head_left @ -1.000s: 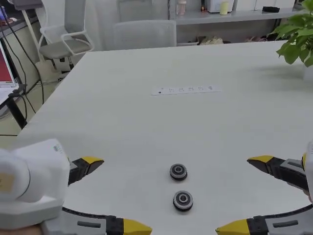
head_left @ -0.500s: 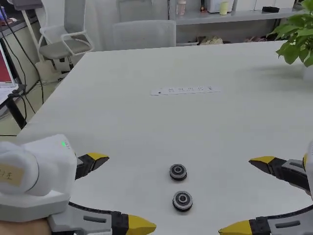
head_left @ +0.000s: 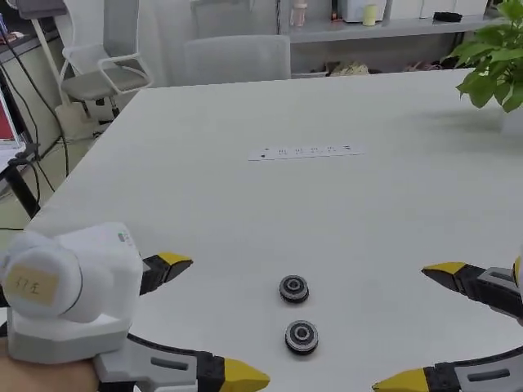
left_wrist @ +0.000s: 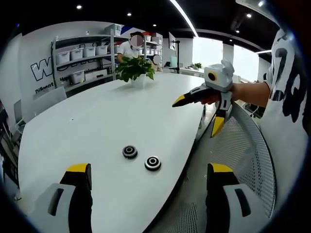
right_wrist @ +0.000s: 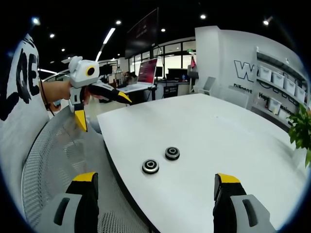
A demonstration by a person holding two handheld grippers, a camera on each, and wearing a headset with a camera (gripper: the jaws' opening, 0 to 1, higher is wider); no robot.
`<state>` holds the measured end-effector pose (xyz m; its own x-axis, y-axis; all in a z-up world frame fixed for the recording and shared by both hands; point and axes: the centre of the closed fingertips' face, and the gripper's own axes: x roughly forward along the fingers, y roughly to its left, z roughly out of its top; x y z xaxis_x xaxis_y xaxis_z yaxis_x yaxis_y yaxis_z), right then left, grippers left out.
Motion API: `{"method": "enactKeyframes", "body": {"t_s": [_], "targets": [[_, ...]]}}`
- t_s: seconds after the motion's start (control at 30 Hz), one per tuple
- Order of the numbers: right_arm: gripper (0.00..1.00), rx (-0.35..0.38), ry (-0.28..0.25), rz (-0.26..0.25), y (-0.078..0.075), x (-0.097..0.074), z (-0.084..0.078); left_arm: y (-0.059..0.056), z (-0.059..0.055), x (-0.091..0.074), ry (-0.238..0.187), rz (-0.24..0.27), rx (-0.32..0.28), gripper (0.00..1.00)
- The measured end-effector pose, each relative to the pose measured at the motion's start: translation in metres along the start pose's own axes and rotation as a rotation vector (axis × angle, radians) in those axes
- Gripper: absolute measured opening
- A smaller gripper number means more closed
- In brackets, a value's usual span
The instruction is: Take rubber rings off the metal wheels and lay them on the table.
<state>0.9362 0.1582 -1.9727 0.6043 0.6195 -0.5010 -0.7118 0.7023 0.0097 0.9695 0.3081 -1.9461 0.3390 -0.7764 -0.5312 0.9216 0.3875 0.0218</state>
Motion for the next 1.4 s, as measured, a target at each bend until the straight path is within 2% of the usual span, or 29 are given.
{"method": "enactKeyframes", "body": {"t_s": [0.67, 1.17, 1.4], "targets": [[0.99, -0.024, 0.011, 0.047, 0.003, 0.010, 0.008, 0.005, 0.002, 0.004, 0.017, -0.012, 0.025, 0.97], [0.99, -0.031, 0.028, 0.080, -0.001, 0.025, 0.010, 0.014, 0.002, 0.008, 0.031, -0.015, 0.039, 0.96], [0.97, -0.036, 0.034, 0.090, -0.009, 0.031, 0.010, 0.017, 0.001, 0.013, 0.034, -0.026, 0.039, 0.95]]}}
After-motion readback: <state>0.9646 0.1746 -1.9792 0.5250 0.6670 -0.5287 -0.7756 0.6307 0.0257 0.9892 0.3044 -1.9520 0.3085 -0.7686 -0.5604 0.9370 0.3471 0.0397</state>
